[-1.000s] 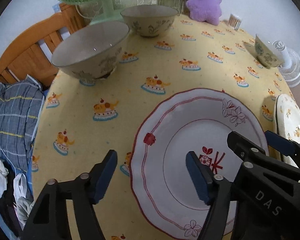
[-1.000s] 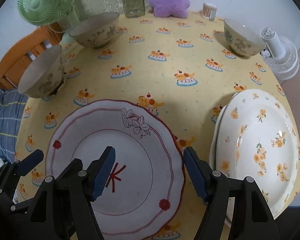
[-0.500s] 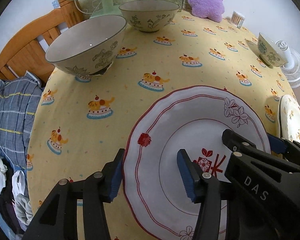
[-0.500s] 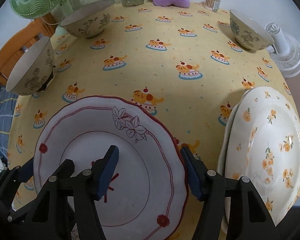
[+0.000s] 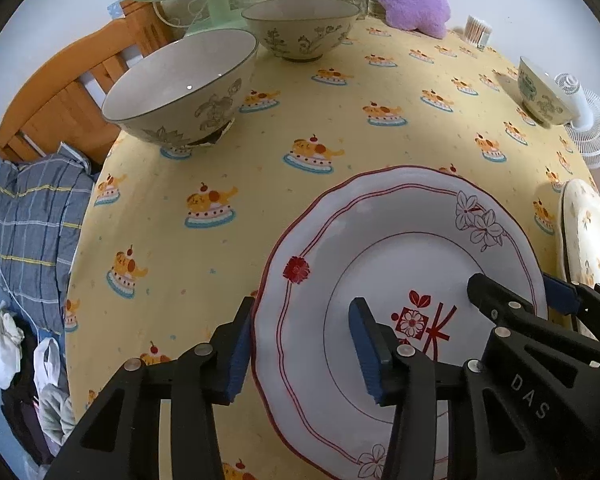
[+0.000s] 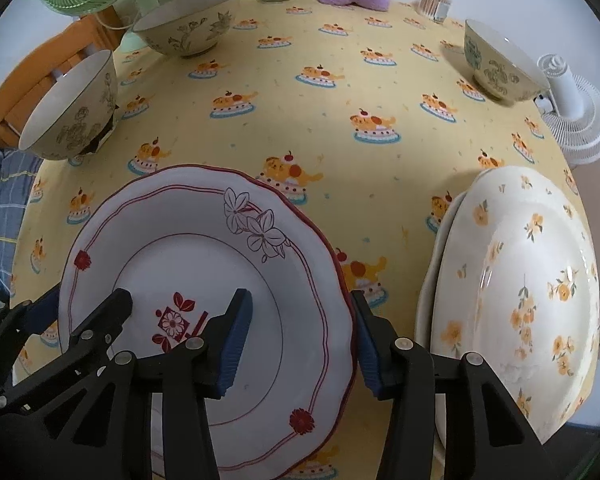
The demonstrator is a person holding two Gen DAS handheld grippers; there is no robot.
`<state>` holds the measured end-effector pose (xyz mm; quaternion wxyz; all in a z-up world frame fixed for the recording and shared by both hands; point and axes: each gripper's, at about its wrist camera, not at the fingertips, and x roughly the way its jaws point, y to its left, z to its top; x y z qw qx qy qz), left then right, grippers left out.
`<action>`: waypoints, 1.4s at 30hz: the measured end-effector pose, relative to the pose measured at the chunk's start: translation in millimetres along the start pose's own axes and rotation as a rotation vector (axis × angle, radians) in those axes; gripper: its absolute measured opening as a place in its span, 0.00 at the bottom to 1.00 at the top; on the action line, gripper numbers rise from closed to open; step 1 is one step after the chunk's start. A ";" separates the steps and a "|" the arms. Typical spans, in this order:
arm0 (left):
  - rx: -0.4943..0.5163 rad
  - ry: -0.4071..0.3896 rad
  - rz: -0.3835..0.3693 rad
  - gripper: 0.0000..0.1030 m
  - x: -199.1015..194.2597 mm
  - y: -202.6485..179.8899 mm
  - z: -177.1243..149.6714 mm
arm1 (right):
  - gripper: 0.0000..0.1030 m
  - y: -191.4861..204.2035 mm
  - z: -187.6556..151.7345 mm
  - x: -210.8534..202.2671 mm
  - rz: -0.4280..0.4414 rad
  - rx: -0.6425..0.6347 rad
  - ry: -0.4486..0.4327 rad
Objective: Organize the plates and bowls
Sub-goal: 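Close the right gripper on the red-rimmed plate's rim and lift it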
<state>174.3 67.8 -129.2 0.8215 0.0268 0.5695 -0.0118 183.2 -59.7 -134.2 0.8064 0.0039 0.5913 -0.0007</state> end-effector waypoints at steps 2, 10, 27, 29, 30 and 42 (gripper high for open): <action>0.000 0.007 0.003 0.46 -2.1 -0.4 -2.0 | 0.50 -0.6 -1.3 -0.4 0.007 0.002 0.010; 0.007 -0.013 -0.003 0.46 -21.4 -2.0 -8.2 | 0.50 -0.8 -9.0 -18.2 0.014 0.006 0.004; 0.060 -0.114 -0.050 0.46 -76.8 1.2 -6.8 | 0.50 2.9 -17.0 -82.7 -0.027 0.051 -0.106; 0.066 -0.123 -0.053 0.46 -81.7 0.2 -7.2 | 0.50 2.2 -18.6 -87.6 -0.031 0.058 -0.114; 0.069 -0.127 -0.056 0.46 -83.1 -0.7 -7.4 | 0.50 0.9 -19.8 -89.8 -0.034 0.063 -0.119; 0.083 -0.159 -0.046 0.46 -91.6 -37.6 -7.5 | 0.50 -35.7 -22.2 -97.6 -0.017 0.079 -0.154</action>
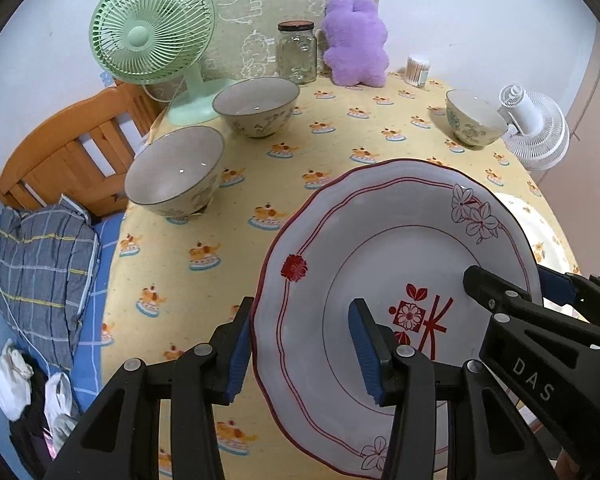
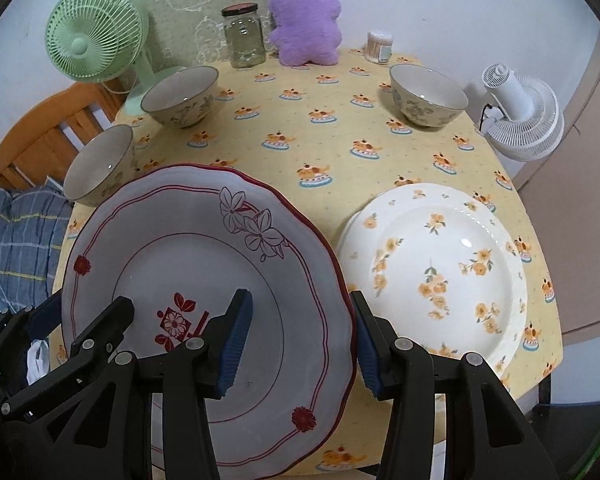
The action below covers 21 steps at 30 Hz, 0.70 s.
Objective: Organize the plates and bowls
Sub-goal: 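Carry the red-rimmed plate with the right gripper over the flowered plate stack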
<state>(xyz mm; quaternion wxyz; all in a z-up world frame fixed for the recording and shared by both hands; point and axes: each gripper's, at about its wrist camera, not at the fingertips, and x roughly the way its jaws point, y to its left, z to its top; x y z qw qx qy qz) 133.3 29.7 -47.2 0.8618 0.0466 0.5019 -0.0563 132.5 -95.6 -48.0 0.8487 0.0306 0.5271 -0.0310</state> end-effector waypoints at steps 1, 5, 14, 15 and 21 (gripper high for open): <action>-0.005 0.001 0.003 0.46 0.3 -4.5 1.2 | 0.50 -4.9 1.2 -0.2 0.000 -0.010 0.000; -0.022 -0.004 0.014 0.46 -0.7 -31.3 6.3 | 0.50 -29.5 5.0 -2.1 0.006 -0.032 0.001; -0.046 0.011 0.012 0.46 4.8 -89.2 11.7 | 0.50 -89.1 14.5 0.1 0.003 -0.051 0.012; -0.048 0.012 0.010 0.46 5.7 -94.6 12.3 | 0.50 -97.7 15.7 0.8 0.001 -0.054 0.013; -0.060 0.025 -0.001 0.46 15.3 -129.4 16.2 | 0.50 -135.0 20.5 8.4 -0.008 -0.060 0.027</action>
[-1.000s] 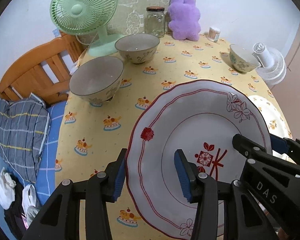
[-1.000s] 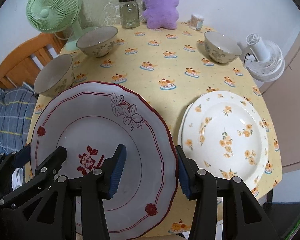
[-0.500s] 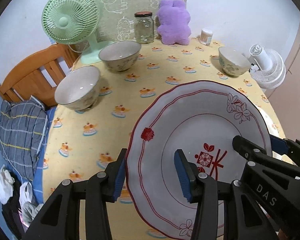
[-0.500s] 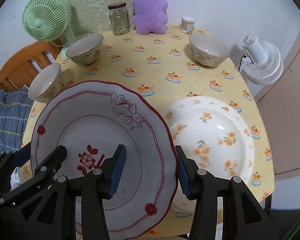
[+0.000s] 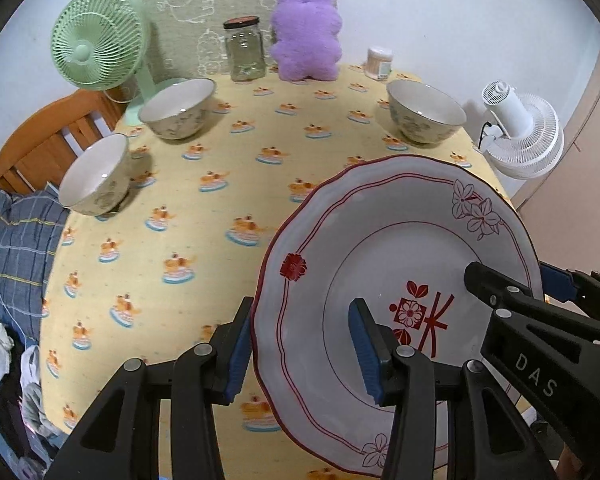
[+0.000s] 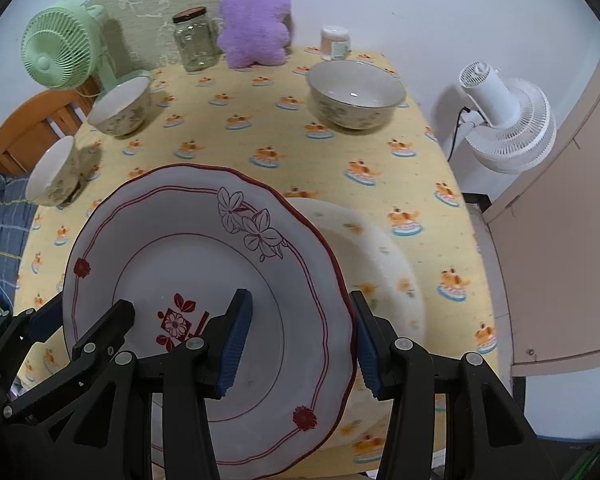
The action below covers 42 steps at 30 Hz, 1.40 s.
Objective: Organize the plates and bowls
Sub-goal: 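Carry the red-rimmed plate with the right gripper over the flowered plate stack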
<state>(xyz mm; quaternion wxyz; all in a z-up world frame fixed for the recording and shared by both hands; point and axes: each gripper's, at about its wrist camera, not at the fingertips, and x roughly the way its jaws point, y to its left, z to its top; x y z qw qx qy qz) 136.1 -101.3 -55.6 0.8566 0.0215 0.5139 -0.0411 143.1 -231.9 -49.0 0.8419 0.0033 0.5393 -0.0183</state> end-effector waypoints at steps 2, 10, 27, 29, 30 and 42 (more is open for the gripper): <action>-0.005 0.005 0.000 0.46 3.8 -9.7 0.7 | 0.50 -8.8 0.6 3.3 0.000 -0.001 0.006; -0.017 0.046 0.003 0.46 22.9 -35.0 0.5 | 0.50 -35.3 1.1 23.3 0.004 -0.014 0.040; 0.039 0.107 0.038 0.46 48.2 -65.4 -1.3 | 0.50 -64.7 -3.6 54.2 0.010 0.020 0.109; 0.042 0.112 0.047 0.47 50.1 -66.9 -0.4 | 0.50 -64.3 -2.7 55.6 0.006 0.014 0.108; 0.044 0.116 0.052 0.47 51.2 -67.6 -0.3 | 0.51 -63.2 -2.4 56.2 0.002 0.008 0.108; 0.089 0.120 0.127 0.47 58.8 -76.2 3.5 | 0.50 -65.9 -2.1 53.9 0.030 0.015 0.106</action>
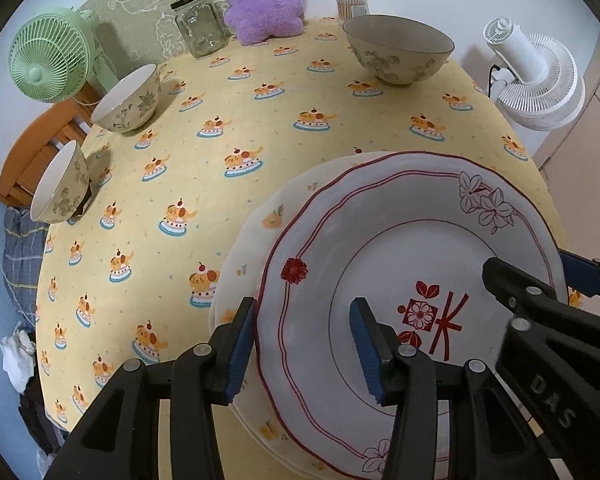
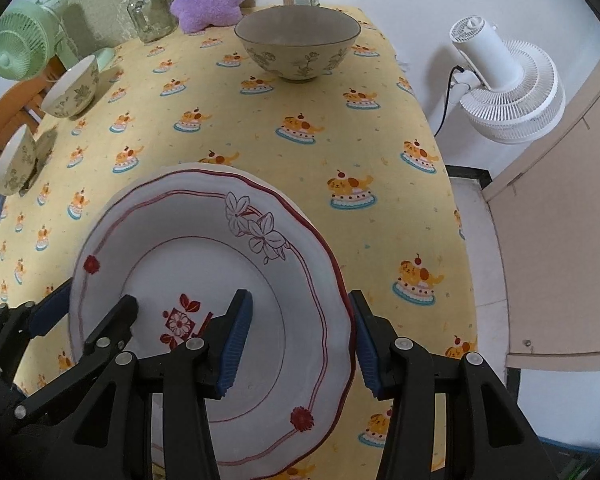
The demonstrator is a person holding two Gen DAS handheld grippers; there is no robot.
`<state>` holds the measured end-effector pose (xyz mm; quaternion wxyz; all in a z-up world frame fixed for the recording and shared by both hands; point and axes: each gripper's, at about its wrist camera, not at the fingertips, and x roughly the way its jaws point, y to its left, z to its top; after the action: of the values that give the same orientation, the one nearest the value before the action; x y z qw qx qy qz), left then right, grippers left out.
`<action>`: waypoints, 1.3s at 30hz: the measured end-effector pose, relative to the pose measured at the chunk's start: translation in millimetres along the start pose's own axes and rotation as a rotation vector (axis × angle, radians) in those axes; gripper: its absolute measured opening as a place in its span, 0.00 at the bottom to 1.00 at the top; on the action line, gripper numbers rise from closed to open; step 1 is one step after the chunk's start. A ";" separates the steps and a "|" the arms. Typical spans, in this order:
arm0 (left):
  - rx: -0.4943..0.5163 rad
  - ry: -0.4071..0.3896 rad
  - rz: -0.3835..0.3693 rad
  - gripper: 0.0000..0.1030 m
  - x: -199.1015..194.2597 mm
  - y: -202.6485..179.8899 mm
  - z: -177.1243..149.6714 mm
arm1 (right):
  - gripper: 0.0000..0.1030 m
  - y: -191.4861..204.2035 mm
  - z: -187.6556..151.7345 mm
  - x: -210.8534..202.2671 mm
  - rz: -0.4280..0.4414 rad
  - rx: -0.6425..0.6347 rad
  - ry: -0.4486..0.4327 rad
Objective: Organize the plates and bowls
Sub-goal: 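Carry the red-rimmed plate with the right gripper over the flowered plate stack, then lower the red-rimmed plate onto the flowered stack and open the right gripper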
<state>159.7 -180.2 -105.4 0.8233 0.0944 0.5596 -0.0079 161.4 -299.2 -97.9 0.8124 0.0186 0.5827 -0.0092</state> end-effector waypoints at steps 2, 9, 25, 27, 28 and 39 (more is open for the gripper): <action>0.012 0.000 0.013 0.47 0.5 -2.0 -0.3 | 0.50 -1.1 -1.6 -2.8 0.005 0.005 -0.002; 0.057 -0.007 0.060 0.49 3.4 -11.1 -0.8 | 0.28 -6.4 -4.1 -8.0 -0.021 0.019 -0.010; -0.030 0.008 -0.082 0.68 -3.9 18.0 -3.0 | 0.27 12.1 0.8 -6.0 -0.029 0.008 0.002; -0.037 0.012 -0.101 0.68 -3.6 20.9 -2.9 | 0.28 12.6 1.3 -2.9 -0.037 0.017 0.010; -0.039 0.014 -0.114 0.68 -3.5 22.1 -2.8 | 0.29 12.2 1.1 -1.9 -0.038 0.022 0.014; -0.066 0.031 -0.159 0.76 -1.7 25.1 -4.6 | 0.44 18.2 2.1 0.8 -0.062 0.002 0.017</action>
<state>157.8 -155.0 -101.8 0.8140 0.0227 0.5780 -0.0534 164.4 -281.1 -97.6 0.8067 0.0015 0.5900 -0.0351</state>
